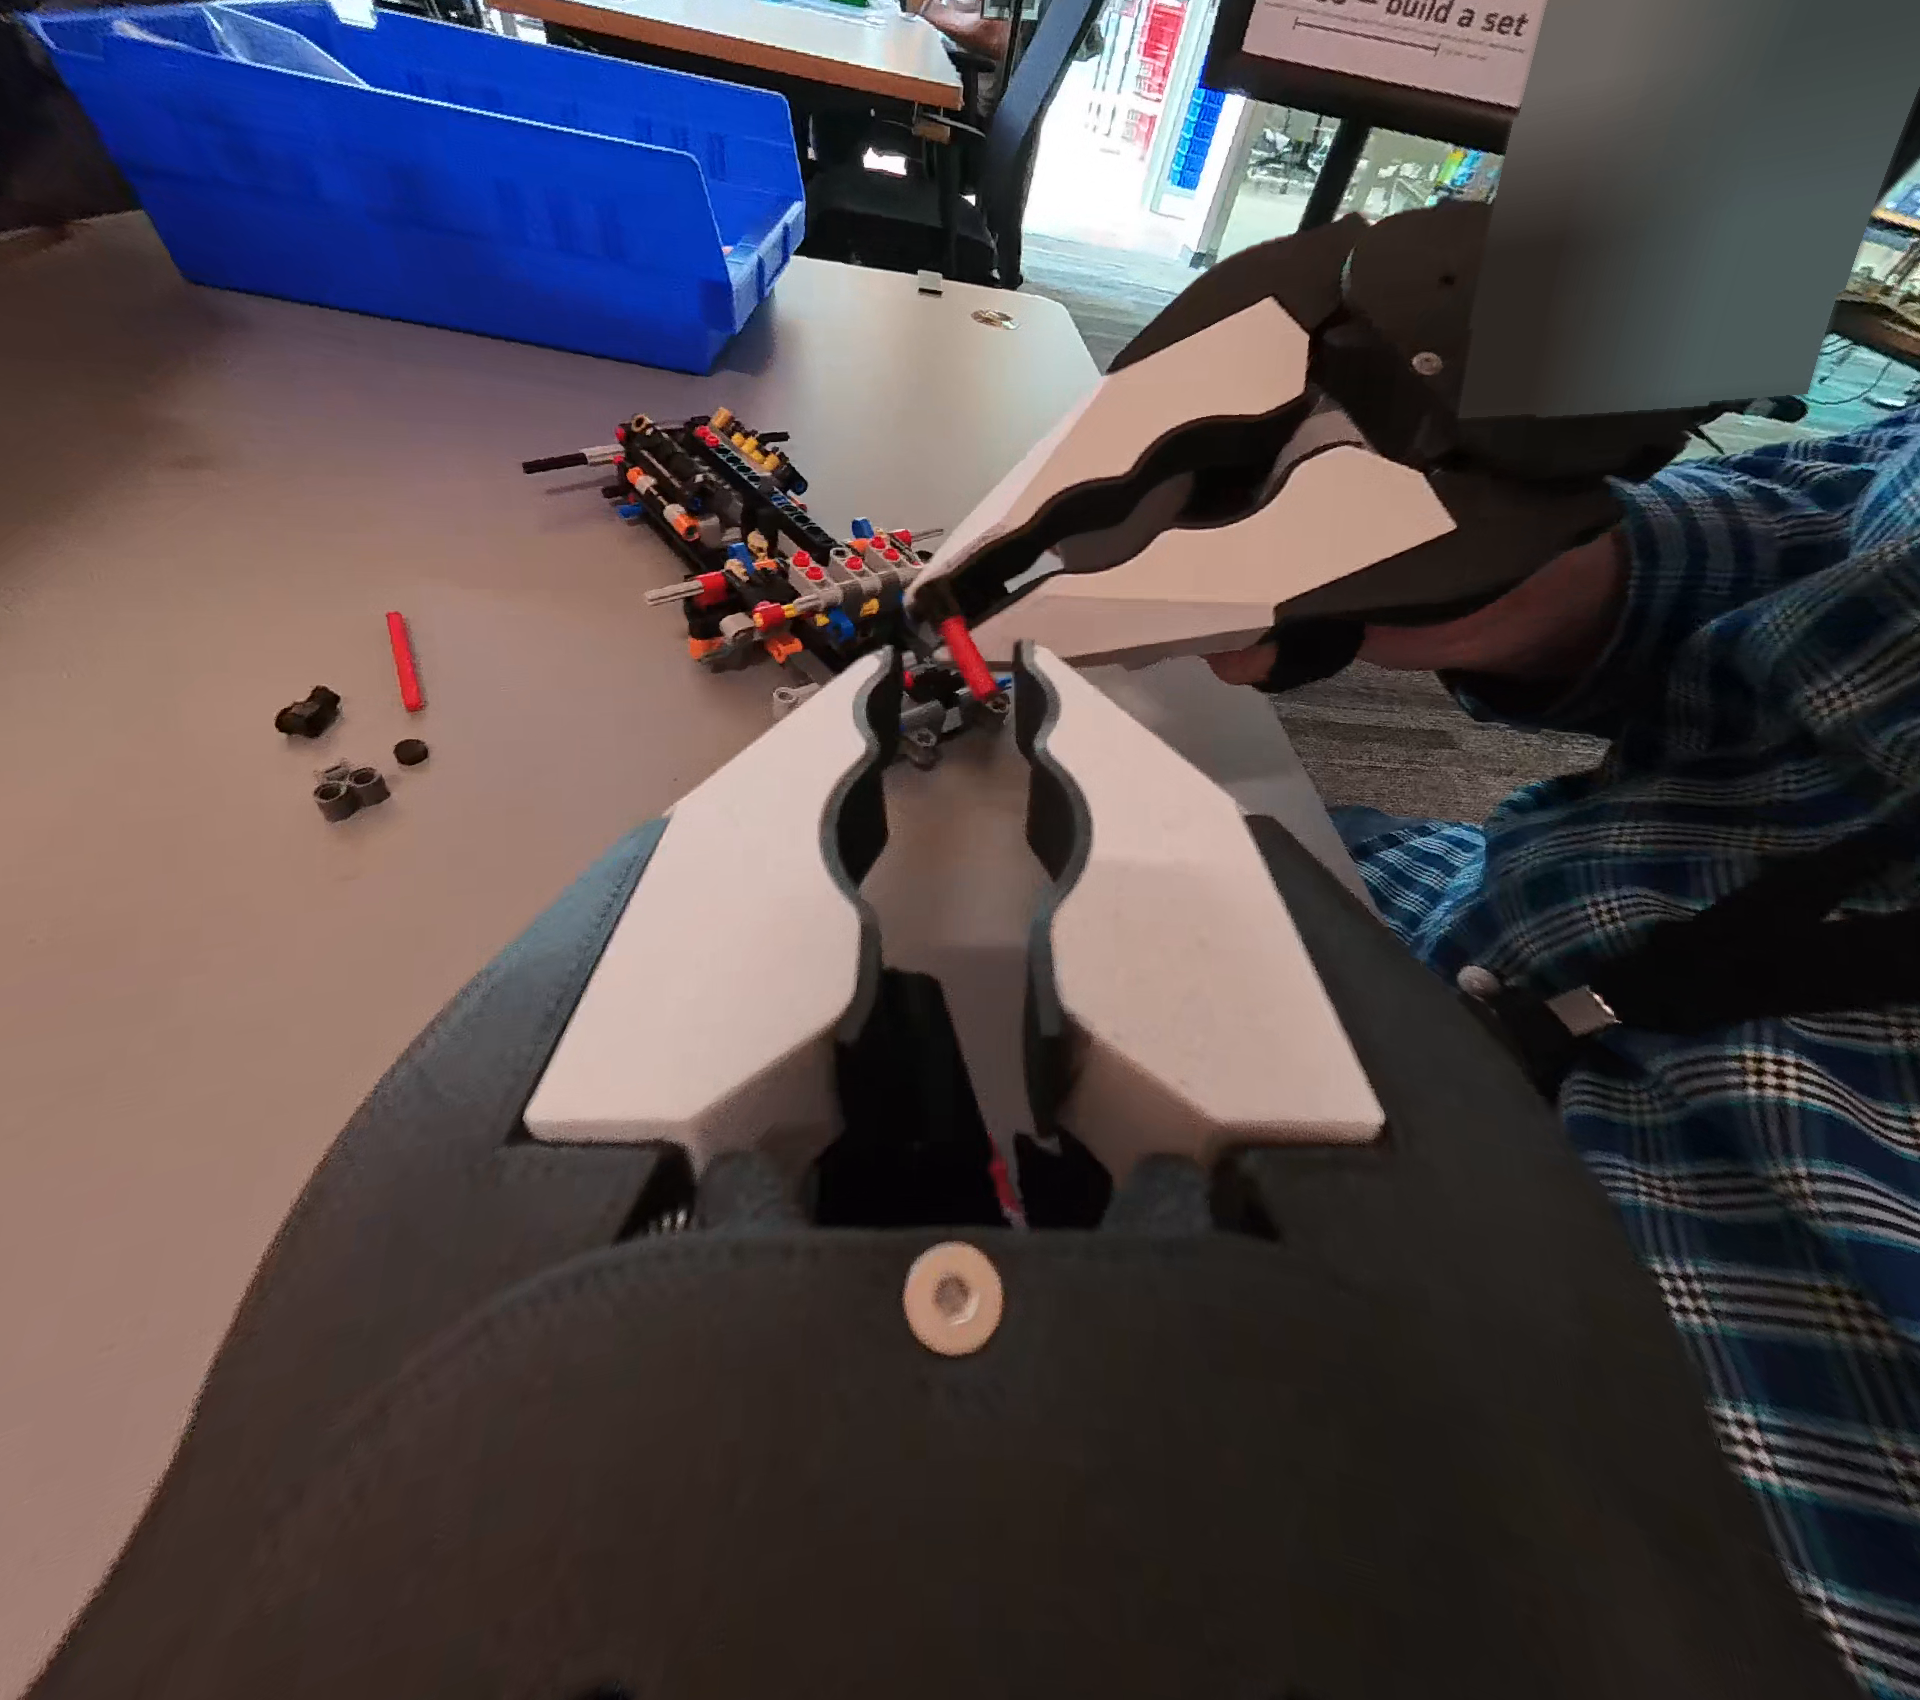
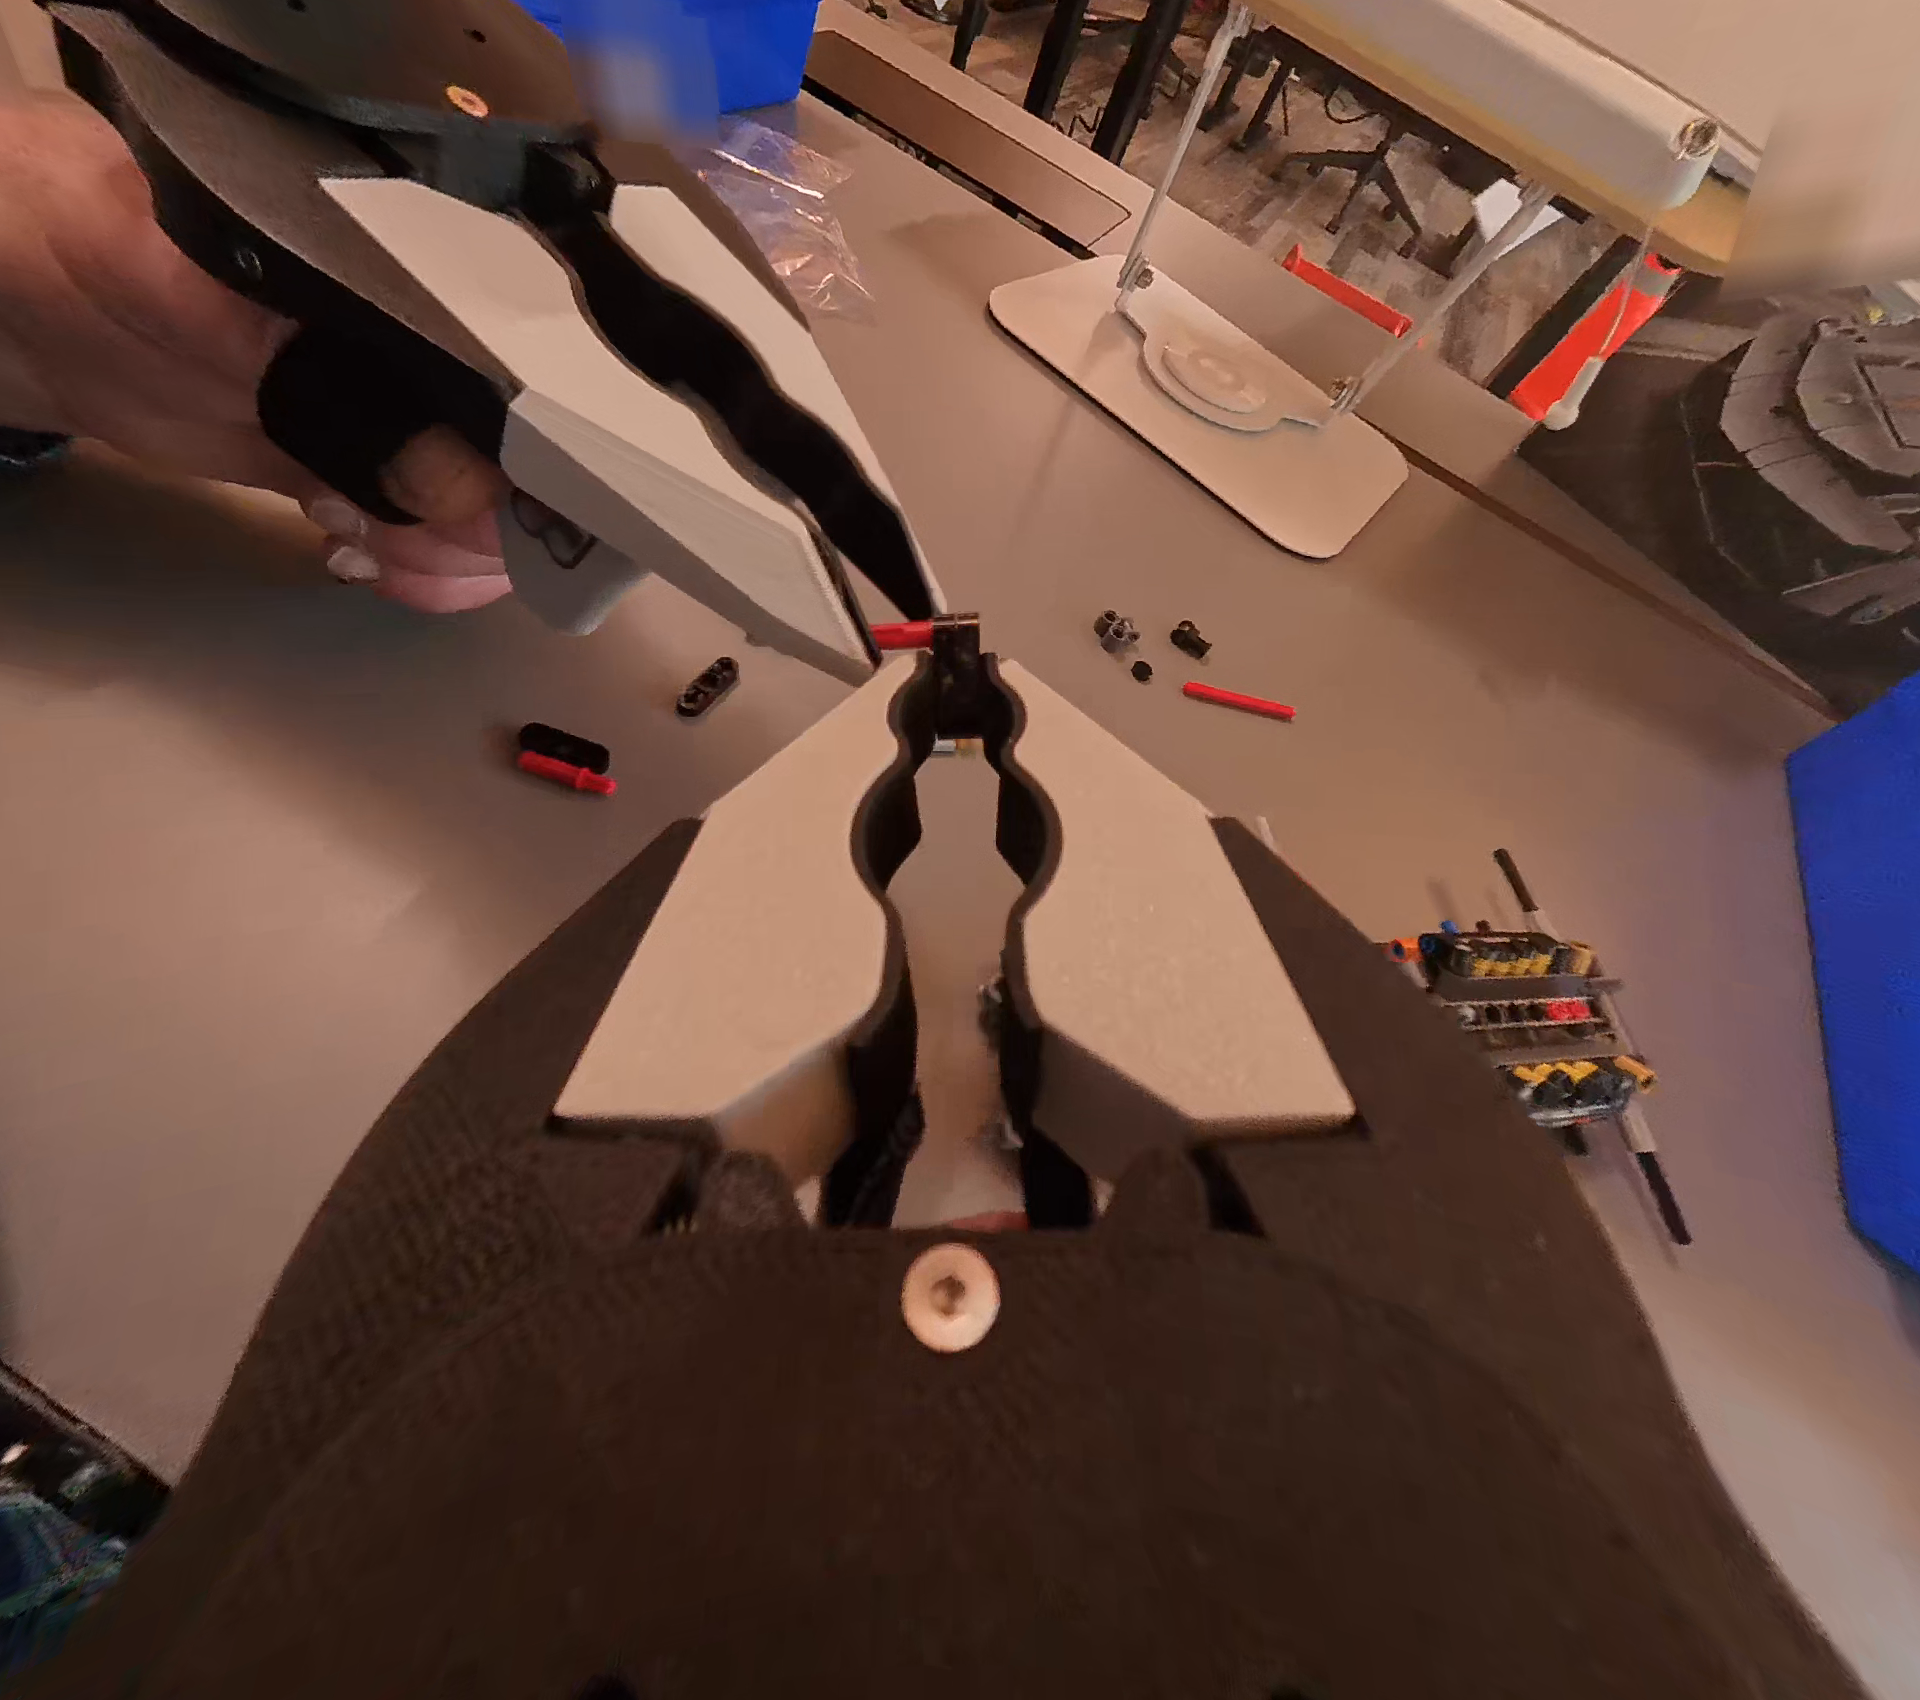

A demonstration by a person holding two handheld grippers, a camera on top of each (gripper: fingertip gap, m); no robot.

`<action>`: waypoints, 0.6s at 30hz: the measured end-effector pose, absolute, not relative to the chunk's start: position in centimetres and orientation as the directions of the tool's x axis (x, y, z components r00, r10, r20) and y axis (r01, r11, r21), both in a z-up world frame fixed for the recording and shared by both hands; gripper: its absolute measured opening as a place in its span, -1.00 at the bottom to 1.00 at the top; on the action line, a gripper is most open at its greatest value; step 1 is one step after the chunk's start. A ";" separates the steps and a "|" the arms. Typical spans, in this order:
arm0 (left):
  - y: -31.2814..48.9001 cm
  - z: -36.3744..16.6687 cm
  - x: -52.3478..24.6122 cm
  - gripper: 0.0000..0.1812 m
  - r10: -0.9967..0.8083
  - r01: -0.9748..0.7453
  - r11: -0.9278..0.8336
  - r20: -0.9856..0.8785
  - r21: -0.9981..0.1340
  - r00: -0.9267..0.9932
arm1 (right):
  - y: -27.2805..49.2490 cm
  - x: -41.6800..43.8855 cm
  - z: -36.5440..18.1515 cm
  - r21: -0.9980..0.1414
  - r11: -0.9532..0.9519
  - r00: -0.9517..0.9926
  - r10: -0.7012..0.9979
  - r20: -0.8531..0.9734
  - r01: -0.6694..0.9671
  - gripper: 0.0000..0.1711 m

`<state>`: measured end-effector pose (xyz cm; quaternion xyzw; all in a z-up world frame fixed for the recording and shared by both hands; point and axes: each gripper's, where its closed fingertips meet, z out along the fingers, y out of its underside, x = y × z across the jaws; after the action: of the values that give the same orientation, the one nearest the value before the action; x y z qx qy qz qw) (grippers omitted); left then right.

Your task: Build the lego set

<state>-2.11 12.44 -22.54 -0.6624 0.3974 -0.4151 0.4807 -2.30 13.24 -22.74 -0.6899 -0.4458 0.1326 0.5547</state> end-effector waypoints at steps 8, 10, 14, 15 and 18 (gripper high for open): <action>12.1 -22.7 -1.9 -0.94 -0.924 -0.116 -0.267 0.221 -0.957 0.311 | 13.3 -2.4 -22.5 -0.864 0.058 0.551 0.748 0.369 0.499 -0.94; 12.1 -22.8 -1.9 -0.95 -0.924 -0.115 -0.270 0.223 -0.956 0.312 | 13.4 -2.4 -22.5 -0.865 0.056 0.552 0.749 0.367 0.499 -0.94; 12.2 -22.9 -1.9 -0.95 -0.923 -0.126 -0.259 0.207 -0.958 0.323 | 13.5 -2.3 -22.6 -0.861 0.055 0.552 0.747 0.371 0.505 -0.94; 12.2 -22.9 -2.0 -0.95 -0.923 -0.127 -0.257 0.205 -0.958 0.325 | 13.5 -2.3 -22.6 -0.861 0.055 0.551 0.748 0.371 0.505 -0.94; 12.4 -22.9 -2.0 -0.96 -0.921 -0.124 -0.255 0.201 -0.959 0.334 | 13.5 -2.3 -22.6 -0.860 0.053 0.549 0.749 0.370 0.508 -0.93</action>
<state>-1.98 12.35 -22.88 -0.6687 0.3908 -0.4246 0.4690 -2.29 13.52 -22.61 -0.6796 -0.4624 0.1080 0.5592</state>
